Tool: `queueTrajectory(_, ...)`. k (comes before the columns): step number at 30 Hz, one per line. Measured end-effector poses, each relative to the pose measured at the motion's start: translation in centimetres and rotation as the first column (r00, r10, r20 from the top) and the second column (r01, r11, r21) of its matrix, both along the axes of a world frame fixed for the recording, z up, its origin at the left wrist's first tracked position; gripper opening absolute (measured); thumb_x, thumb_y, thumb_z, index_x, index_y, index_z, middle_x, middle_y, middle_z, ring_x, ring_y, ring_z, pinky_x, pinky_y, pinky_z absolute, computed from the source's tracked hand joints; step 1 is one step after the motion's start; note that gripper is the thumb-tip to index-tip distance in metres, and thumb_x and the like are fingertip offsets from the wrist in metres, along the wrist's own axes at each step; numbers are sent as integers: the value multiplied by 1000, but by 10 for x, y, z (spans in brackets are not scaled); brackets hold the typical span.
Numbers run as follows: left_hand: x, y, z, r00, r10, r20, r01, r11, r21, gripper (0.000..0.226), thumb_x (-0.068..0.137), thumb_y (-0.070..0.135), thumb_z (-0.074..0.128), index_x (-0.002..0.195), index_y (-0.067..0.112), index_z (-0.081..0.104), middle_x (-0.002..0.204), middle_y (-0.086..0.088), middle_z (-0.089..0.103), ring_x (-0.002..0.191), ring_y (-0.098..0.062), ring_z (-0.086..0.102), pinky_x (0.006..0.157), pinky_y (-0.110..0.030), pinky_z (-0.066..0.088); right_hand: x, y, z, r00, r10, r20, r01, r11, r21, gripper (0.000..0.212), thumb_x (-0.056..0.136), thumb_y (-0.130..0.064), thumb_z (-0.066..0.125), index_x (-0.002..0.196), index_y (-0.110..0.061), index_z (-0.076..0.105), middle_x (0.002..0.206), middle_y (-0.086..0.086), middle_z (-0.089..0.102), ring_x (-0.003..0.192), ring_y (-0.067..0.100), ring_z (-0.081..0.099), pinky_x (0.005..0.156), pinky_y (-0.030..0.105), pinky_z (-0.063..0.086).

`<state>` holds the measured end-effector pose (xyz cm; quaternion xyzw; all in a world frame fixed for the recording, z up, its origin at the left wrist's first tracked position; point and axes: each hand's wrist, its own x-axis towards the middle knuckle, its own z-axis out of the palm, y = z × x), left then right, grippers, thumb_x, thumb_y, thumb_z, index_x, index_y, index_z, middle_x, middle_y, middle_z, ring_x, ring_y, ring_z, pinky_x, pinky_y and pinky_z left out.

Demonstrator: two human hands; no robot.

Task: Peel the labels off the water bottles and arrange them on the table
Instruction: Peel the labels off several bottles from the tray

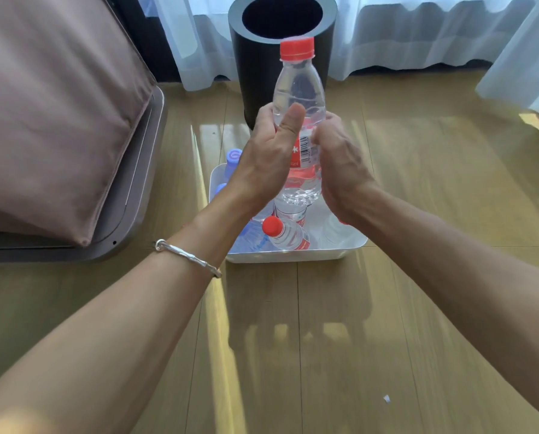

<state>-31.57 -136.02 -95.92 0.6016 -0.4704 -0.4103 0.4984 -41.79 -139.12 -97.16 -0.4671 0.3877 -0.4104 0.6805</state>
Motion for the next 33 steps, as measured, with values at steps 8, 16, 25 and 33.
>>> queueTrajectory(8, -6, -4, 13, 999, 23, 30, -23, 999, -28, 33, 97, 49, 41, 115, 22, 50, 107, -7, 68, 98, -23, 69, 90, -51, 55, -11, -15, 0, 995, 59, 80, -57, 998, -34, 51, 77, -12, 46, 128, -6, 48, 90, 7, 66, 82, 21, 67, 74, 41, 57)
queueTrajectory(16, 5, -9, 13, 994, 67, -89, -67, 998, 8, 67, 98, 54, 37, 151, 16, 23, 136, -6, 57, 118, -21, 62, 96, -45, 54, -1, -8, -2, 976, 215, -23, -216, 964, -157, 36, 96, -22, 52, 131, -18, 45, 111, 5, 63, 101, 18, 66, 90, 34, 54)
queueTrajectory(25, 12, -7, -2, 992, 13, -124, -15, 1000, -17, 76, 97, 17, 45, 157, 23, 0, 140, -3, 50, 116, -13, 60, 95, -30, 53, 3, 0, -12, 978, 199, -62, -207, 965, -160, 38, 88, -11, 62, 124, -13, 49, 105, 21, 62, 92, 22, 64, 86, 42, 55)
queueTrajectory(33, 6, -12, 4, 980, 105, -168, -116, 992, -57, 63, 96, -1, 33, 155, 17, 20, 129, -8, 56, 87, 1, 66, 74, -20, 54, 7, 6, -10, 983, 132, -126, -164, 944, -287, 46, 91, 0, 65, 128, -15, 42, 101, 3, 65, 92, 13, 65, 87, 39, 56)
